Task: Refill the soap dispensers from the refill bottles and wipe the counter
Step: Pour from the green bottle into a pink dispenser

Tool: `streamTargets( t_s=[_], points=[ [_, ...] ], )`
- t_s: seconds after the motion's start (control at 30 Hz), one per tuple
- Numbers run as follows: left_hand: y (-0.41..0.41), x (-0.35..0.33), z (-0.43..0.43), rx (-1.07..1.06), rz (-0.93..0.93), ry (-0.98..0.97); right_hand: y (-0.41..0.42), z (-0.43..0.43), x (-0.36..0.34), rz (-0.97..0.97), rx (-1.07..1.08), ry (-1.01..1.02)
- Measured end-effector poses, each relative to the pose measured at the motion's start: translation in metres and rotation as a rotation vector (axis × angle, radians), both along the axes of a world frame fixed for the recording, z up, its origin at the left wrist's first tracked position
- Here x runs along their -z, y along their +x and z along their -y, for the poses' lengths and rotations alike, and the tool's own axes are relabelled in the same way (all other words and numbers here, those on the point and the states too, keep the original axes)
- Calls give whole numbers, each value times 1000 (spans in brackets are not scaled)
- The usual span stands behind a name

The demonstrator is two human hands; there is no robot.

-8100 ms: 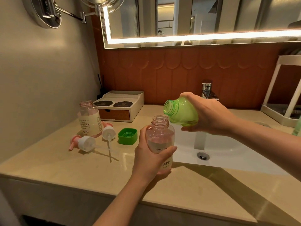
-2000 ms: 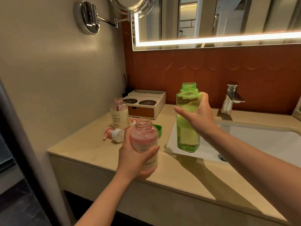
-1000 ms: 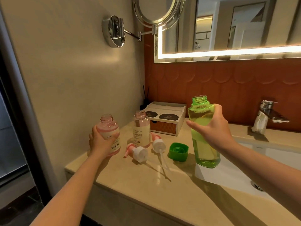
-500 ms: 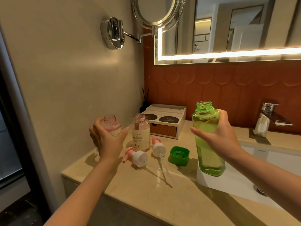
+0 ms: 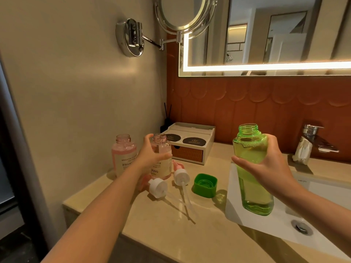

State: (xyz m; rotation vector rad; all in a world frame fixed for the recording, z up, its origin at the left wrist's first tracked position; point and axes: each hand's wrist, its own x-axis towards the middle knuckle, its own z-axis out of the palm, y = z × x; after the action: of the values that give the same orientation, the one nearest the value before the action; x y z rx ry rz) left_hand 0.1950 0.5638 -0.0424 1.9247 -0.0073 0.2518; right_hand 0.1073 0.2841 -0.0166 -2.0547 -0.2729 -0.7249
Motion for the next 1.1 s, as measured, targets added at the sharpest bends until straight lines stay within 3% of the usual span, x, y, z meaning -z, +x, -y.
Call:
streamTargets(
  t_s=[0.33,0.53,0.87,1.1],
  points=[
    [-4,-19,13,-148,253,55,-1,12,0,12,28,-23],
    [-42,-52,29,-53,368,72,-11,24,-3,36,24,-10],
    [-117,-28,87,135,304,-59,-42,51,-7,35,12,-75],
    [-145,4,136,228,269,44,-61,69,-1,25,-12,-119]
  ],
)
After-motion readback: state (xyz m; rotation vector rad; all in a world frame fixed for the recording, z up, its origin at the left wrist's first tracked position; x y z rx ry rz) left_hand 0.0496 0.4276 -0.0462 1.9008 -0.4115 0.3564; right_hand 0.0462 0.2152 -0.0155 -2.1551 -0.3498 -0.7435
